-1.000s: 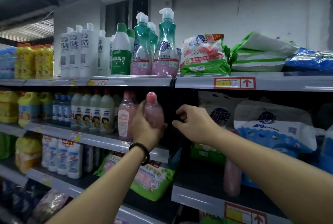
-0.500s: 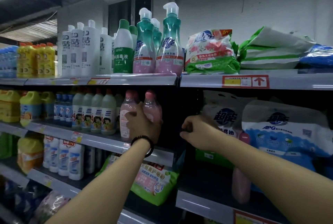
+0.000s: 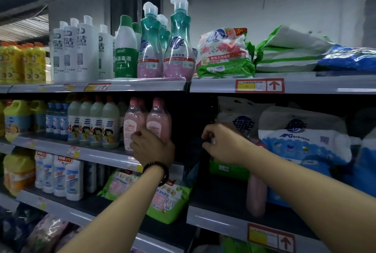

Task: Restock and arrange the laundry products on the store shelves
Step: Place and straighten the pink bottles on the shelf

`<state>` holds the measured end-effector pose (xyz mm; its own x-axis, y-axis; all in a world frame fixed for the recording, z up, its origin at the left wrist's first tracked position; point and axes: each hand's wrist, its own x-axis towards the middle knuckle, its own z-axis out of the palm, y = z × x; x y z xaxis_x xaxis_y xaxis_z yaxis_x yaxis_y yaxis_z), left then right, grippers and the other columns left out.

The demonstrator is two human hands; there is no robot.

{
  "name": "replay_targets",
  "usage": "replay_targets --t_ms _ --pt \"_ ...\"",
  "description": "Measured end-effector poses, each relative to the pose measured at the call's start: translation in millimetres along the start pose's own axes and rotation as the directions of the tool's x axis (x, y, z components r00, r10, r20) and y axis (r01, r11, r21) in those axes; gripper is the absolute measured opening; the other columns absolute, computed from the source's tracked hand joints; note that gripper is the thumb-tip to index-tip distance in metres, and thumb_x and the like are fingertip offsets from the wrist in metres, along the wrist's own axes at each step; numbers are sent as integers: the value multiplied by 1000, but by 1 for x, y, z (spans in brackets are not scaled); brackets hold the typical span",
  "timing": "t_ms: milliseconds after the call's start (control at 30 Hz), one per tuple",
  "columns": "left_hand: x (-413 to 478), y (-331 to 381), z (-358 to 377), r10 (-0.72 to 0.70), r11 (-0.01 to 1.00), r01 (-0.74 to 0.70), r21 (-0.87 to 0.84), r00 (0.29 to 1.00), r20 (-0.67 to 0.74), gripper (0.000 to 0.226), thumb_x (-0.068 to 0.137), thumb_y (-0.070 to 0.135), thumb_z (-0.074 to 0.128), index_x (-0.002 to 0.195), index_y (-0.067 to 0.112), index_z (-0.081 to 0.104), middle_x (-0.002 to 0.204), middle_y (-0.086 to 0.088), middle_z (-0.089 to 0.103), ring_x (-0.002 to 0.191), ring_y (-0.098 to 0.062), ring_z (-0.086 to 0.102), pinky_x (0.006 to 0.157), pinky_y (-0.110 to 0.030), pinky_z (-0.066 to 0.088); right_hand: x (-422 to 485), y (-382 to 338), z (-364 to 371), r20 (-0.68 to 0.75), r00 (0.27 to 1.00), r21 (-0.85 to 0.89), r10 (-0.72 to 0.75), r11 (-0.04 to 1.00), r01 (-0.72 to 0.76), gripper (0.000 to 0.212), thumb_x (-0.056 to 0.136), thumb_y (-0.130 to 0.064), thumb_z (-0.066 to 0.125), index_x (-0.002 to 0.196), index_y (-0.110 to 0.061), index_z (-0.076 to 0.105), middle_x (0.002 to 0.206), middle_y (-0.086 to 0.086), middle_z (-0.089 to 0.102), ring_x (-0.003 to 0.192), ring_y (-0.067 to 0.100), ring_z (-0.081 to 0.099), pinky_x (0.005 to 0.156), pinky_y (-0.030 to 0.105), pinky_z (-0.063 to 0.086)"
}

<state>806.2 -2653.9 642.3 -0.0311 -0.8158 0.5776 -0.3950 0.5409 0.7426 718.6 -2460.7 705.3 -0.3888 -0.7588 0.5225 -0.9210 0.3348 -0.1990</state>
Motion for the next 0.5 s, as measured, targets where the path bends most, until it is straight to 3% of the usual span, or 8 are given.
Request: replay_targets --t_ms 133,200,267,400,500 --pt "-45 10 3 268 961 -273 -44 959 -94 65 68 22 74 127 10 50 123 -21 53 108 -44 52 88 -52 45 -30 28 -24 -157 978 -204 141 964 -172 6 96 -32 62 99 -28 66 103 0 59 91 24 61 73 32 52" --pt "-70 20 5 417 895 -415 -160 908 -23 55 70 19 74 121 14 54 121 -15 54 107 -39 52 88 -49 46 -44 47 -30 -219 940 -226 260 924 -308 21 92 -33 65 112 -25 63 118 7 56 105 32 61 83 39 57" --pt "-94 33 9 543 816 -494 -301 834 102 46 76 16 72 120 20 57 121 -7 53 108 -33 54 89 -45 49 -58 65 -32 -194 909 -165 369 901 -401 38 89 -35 69 123 -24 56 126 12 52 105 37 62 86 45 59" --pt "-137 55 26 567 798 -351 -491 714 410 50 84 14 74 129 25 56 120 6 49 114 -19 58 95 -27 48 -77 88 -26 -104 883 -9 457 888 -460 69 84 -50 78 139 -18 51 130 14 59 113 36 63 89 39 54" --pt "-161 68 34 517 810 -158 -565 648 560 68 86 9 72 141 32 38 130 6 56 121 -14 59 100 -22 46 -81 88 -15 -50 894 145 445 889 -435 69 80 -53 84 132 -20 53 112 0 65 99 23 63 83 35 53"
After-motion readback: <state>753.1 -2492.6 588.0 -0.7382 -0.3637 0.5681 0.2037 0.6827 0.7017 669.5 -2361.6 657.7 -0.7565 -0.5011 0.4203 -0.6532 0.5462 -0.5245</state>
